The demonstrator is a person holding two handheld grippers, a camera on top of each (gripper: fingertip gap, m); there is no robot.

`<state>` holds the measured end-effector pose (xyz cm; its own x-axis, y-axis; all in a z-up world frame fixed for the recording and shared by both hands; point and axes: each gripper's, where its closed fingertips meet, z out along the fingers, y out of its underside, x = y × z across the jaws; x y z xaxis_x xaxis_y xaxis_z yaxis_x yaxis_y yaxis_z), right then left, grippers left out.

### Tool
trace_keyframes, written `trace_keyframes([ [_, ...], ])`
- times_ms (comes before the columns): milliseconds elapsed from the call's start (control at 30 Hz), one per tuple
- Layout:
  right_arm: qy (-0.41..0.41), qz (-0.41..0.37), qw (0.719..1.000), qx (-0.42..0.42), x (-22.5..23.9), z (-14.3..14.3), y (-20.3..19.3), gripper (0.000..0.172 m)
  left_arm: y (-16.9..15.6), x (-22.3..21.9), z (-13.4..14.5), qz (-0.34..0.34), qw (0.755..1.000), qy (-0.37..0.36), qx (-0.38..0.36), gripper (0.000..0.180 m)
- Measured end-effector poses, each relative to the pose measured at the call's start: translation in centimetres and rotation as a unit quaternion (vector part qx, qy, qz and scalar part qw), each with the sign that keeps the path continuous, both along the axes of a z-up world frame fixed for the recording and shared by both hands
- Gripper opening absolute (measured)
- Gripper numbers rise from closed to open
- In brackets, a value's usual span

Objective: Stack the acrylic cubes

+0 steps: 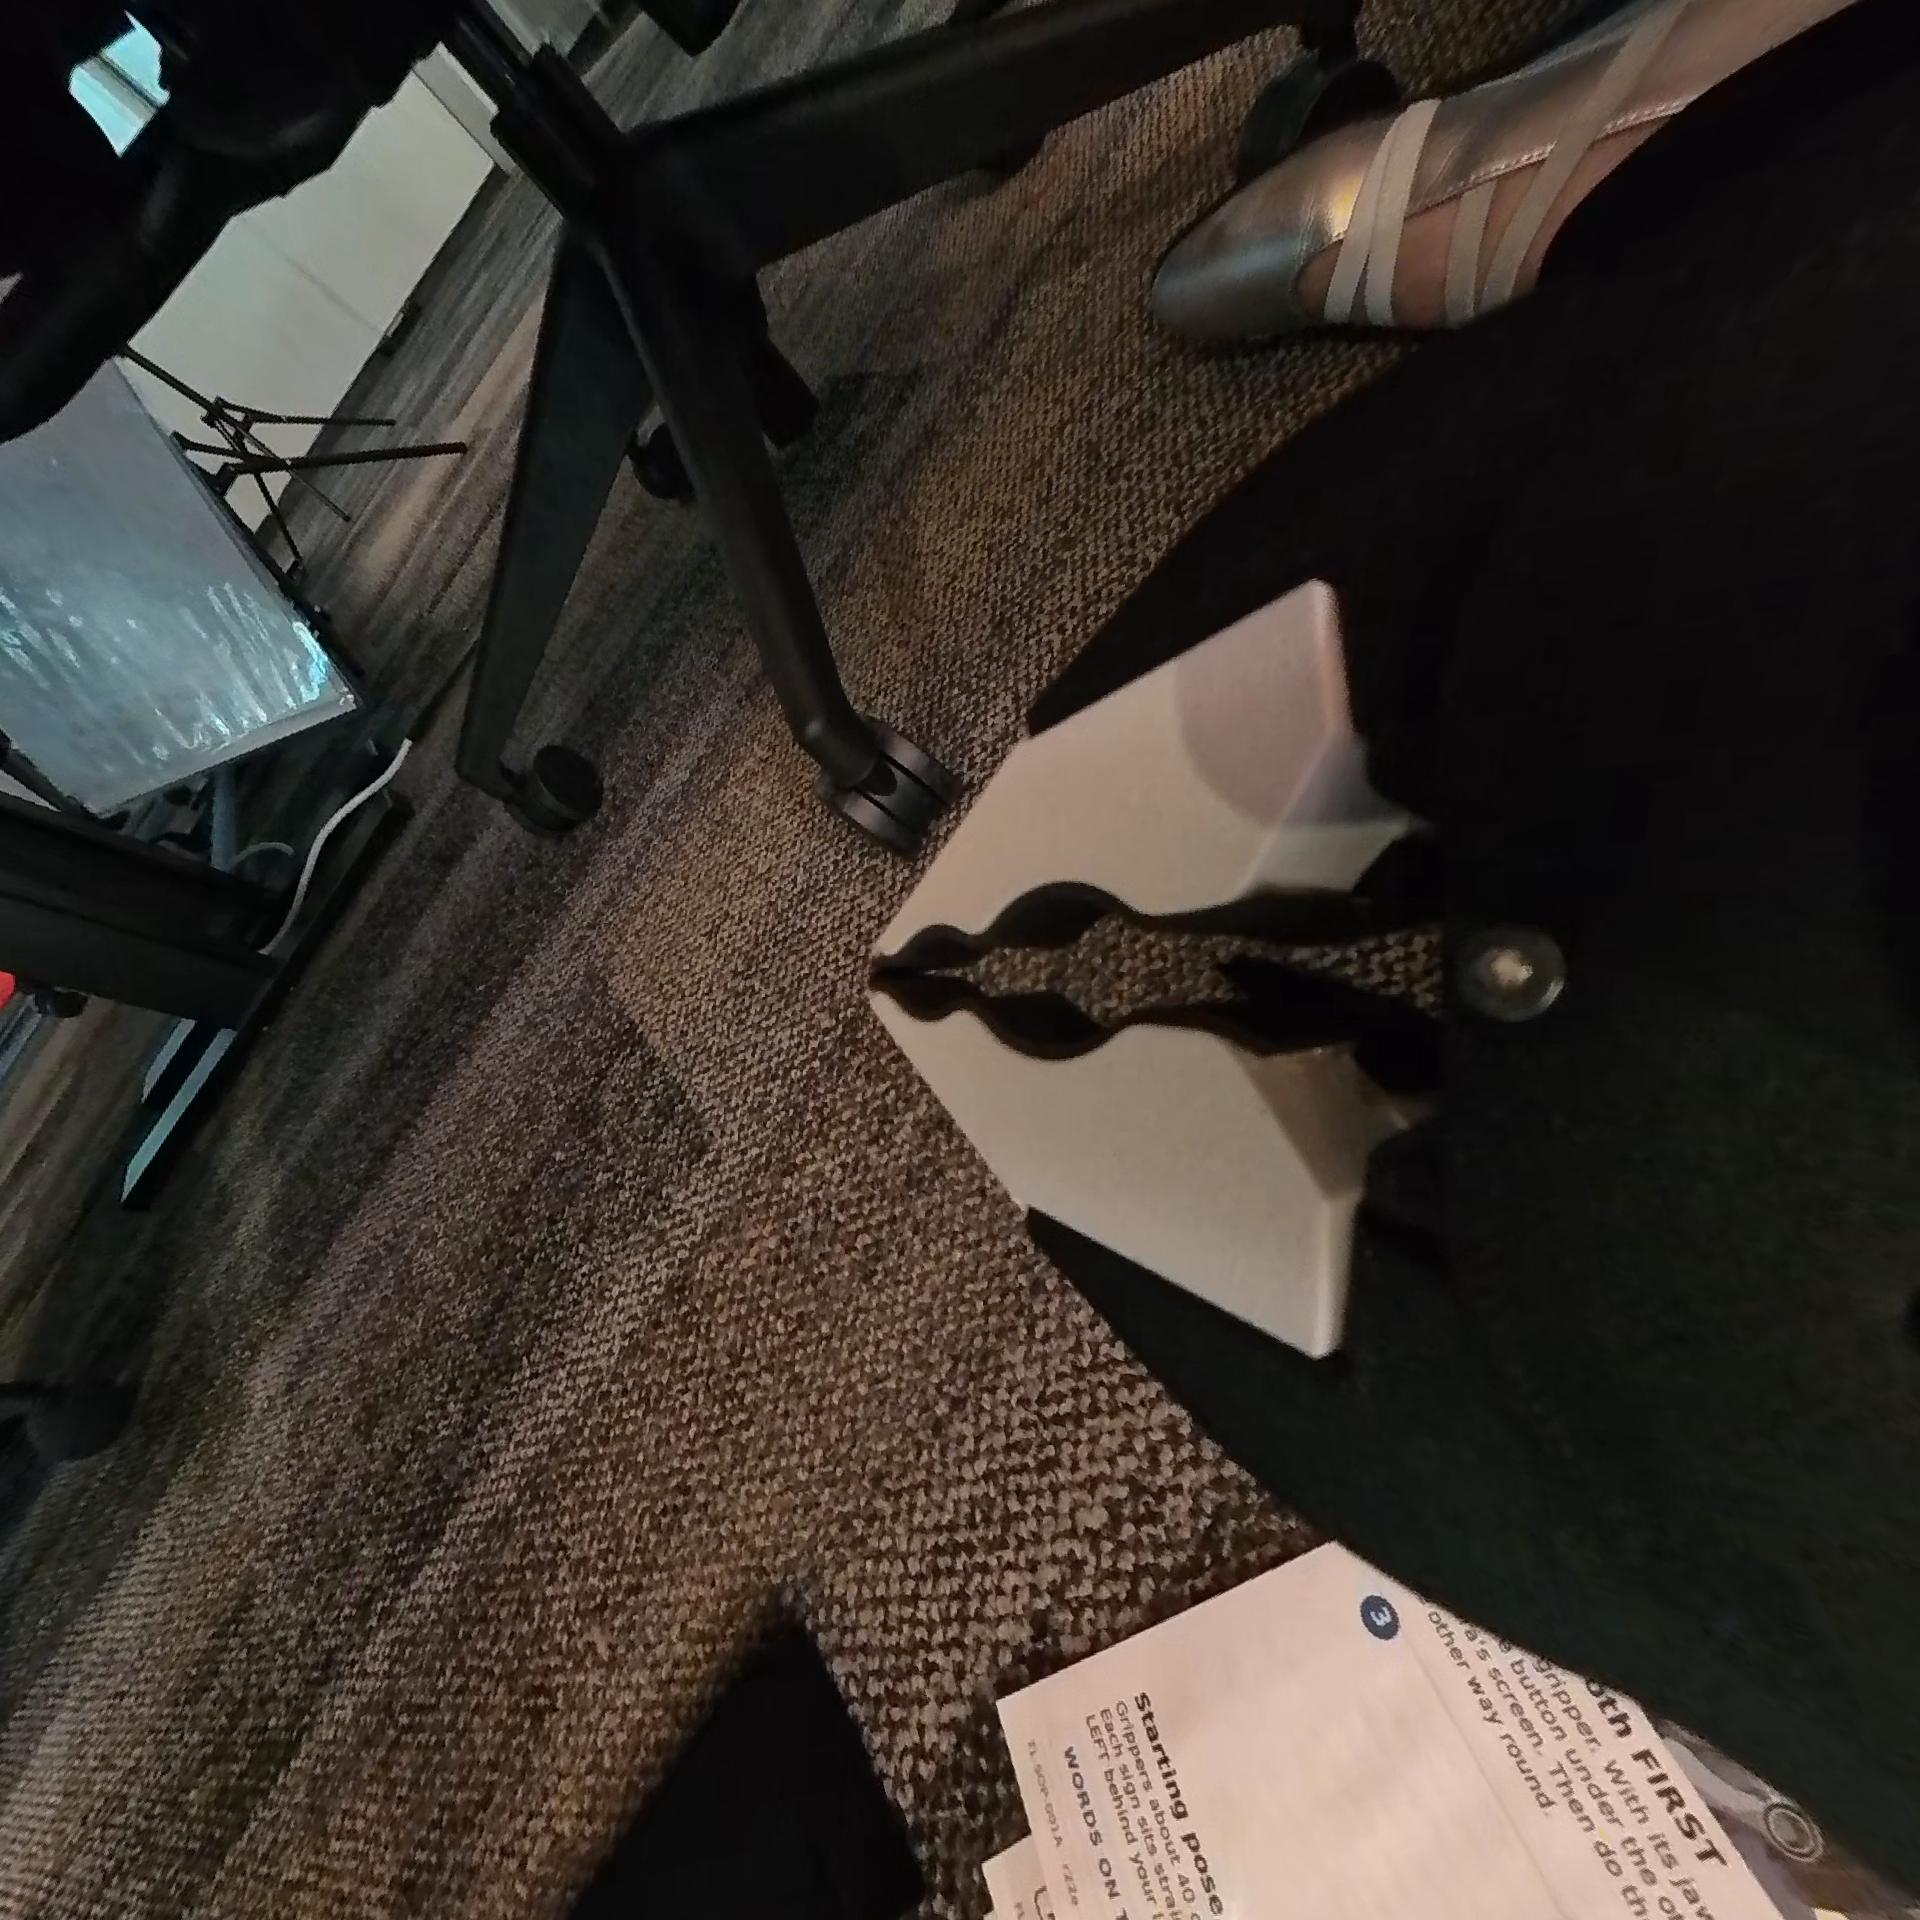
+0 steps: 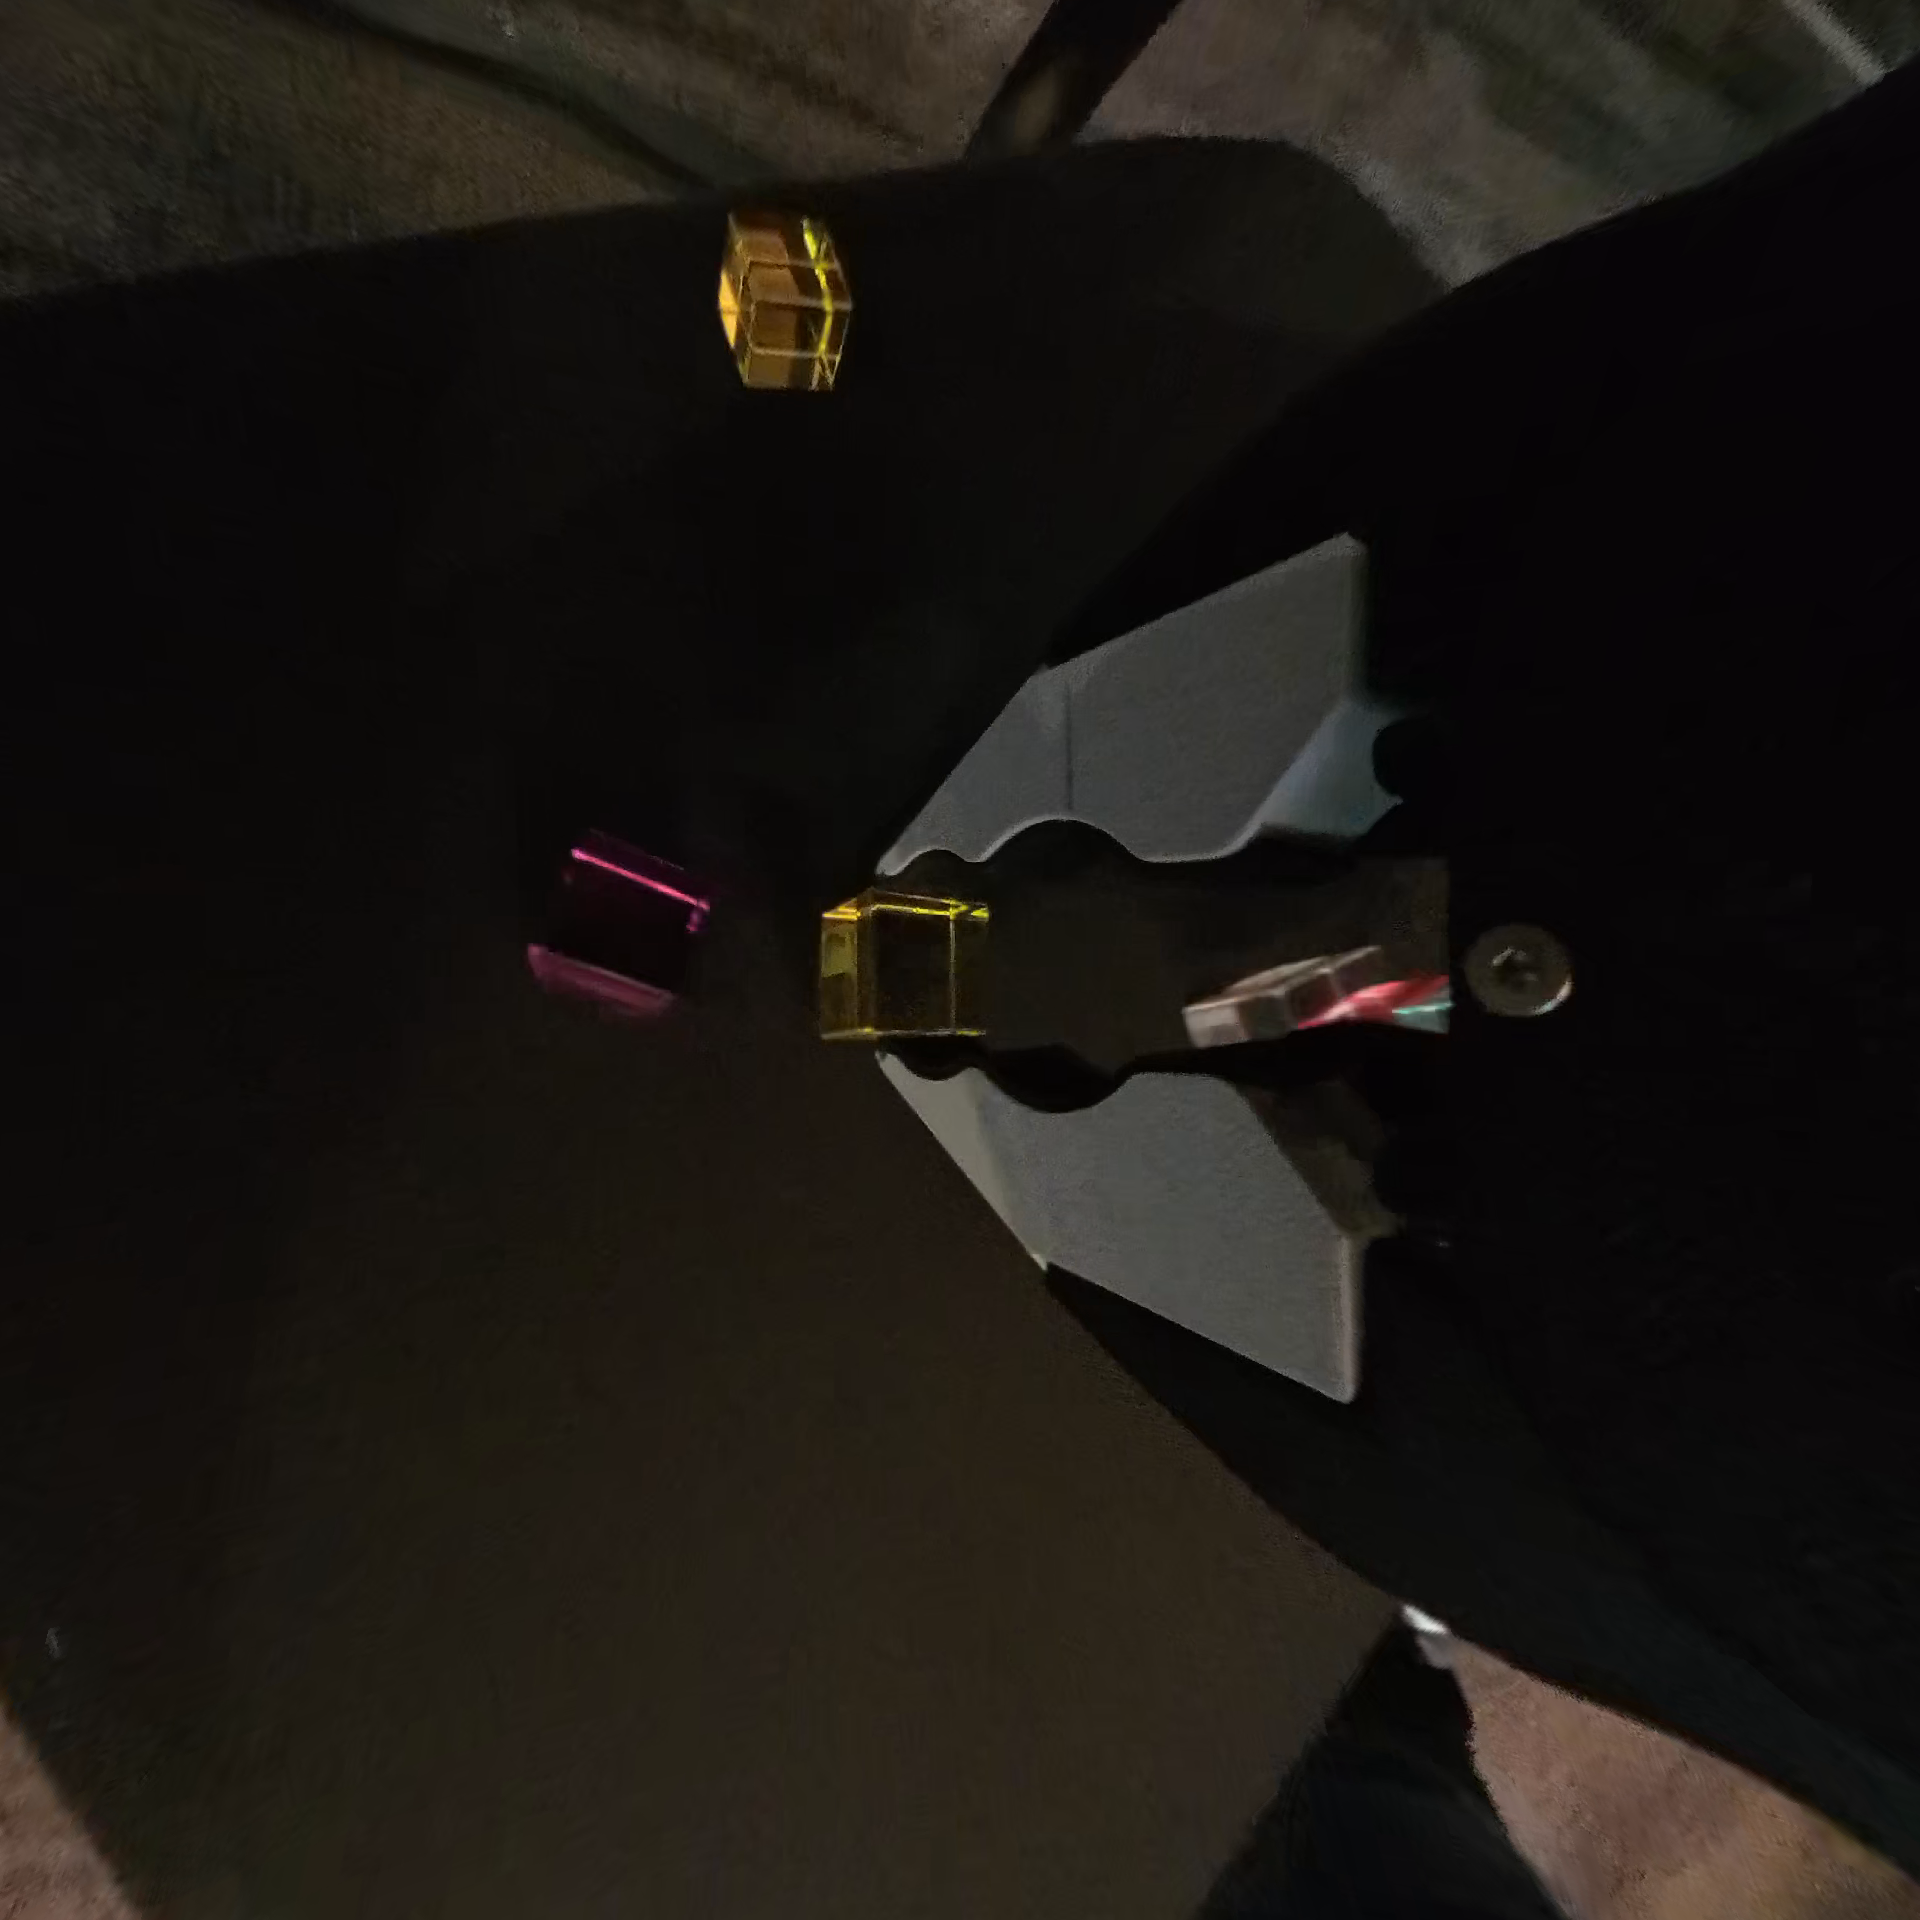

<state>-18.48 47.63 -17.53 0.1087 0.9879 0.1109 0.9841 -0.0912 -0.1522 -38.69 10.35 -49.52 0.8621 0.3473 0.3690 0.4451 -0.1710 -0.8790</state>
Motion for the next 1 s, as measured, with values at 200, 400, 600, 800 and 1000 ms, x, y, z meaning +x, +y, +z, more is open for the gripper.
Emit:
trace_keyframes([
  [200, 0.002, 0.064, 0.997, -0.047, 4.4, 6.2, -2.9, 0.026, 0.1, 0.1, 0.1, -0.002, 1.000, 0.001, 0.001, 0.000],
  [400, -0.026, 0.073, 0.995, -0.061, 8.7, 8.1, -3.7, 0.026, 0.0, 0.2, 0.2, -0.001, 1.000, 0.001, 0.002, 0.000],
  [600, -0.055, 0.070, 0.995, -0.050, 10.3, 6.7, -3.0, 0.027, 0.0, 0.3, 0.1, -0.003, 1.000, -0.001, -0.001, 0.000],
  [800, -0.066, 0.072, 0.994, -0.048, 10.5, 6.2, -2.8, 0.027, -0.1, 0.3, 0.1, -0.003, 1.000, -0.001, -0.002, 0.000],
  [1000, -0.068, 0.054, 0.995, -0.059, 10.6, 6.2, -3.1, 0.031, 0.0, 0.3, 0.0, -0.004, 1.000, -0.003, -0.002, 0.000],
])
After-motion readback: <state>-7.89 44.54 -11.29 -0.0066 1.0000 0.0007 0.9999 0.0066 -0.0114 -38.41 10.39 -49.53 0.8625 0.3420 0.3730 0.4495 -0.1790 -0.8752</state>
